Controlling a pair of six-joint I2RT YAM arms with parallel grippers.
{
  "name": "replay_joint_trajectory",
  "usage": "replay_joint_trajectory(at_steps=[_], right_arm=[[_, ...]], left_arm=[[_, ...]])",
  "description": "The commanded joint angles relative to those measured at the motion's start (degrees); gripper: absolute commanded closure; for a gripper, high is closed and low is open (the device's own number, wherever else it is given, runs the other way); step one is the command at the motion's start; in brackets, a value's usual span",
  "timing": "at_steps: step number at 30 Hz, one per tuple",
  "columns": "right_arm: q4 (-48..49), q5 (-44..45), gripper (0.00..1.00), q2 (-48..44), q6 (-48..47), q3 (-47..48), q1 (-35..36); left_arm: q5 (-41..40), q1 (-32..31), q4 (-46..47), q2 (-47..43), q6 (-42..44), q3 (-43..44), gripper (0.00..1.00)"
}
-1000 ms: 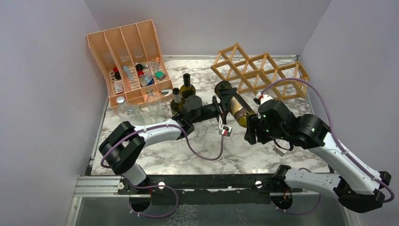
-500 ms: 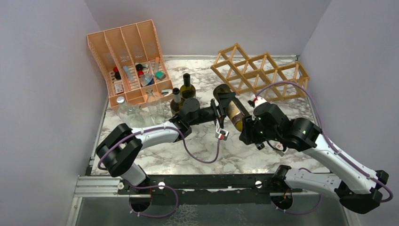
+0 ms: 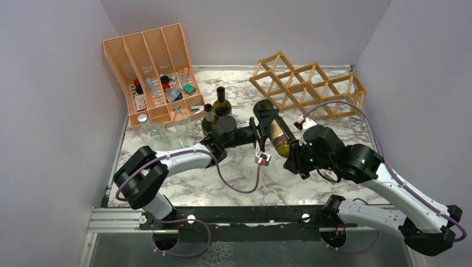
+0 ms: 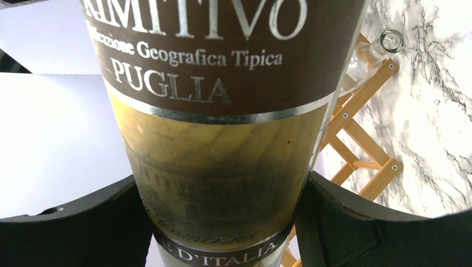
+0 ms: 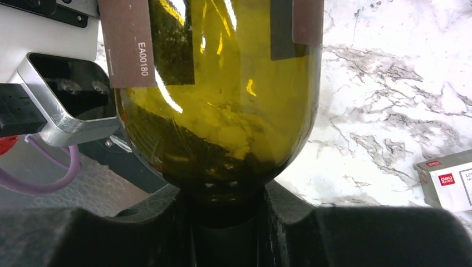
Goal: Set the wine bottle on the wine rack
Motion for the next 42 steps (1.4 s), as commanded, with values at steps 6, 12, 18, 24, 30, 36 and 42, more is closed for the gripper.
replay_joint_trajectory(at_steps=[6,12,18,24,30,36,42], right_arm=[[4.9,15.86,0.99,-4.48,2.55,1.77,-0.21],[8.14,25.85,0.99,-6.18,1.73,4.44,-0.22],[7.73,29.53,0.99,-6.42,4.0,5.12,-0.2],[8.85,27.89,0.99,-5.33,8.34,-0.83,-0.2],[16.8,23.35,0.99,-2.97,10.0,-8.51,-0.2],[25.17,22.09,0.99,2.69,11.77,-14.17,-0.29],[29.96,19.27,0.99,7.46,13.13,-16.9,-0.86]], left_arm=[[-1.94,-0.48,7.7,-2.07,-9.82,1.88,0.01],[-3.97,-1.32,7.72,-2.64,-8.77,1.13,0.01],[-5.84,-1.42,7.71,-5.88,-13.07,1.23,0.01],[-18.99,-1.31,7.15,-11.62,-42.8,7.45,0.01],[-30.56,-0.15,-9.99,-15.99,-60.32,17.98,0.01],[-32.92,0.33,-34.58,-14.21,-72.56,30.76,0.01],[-32.86,0.38,-45.71,-15.02,-84.22,34.27,0.01]])
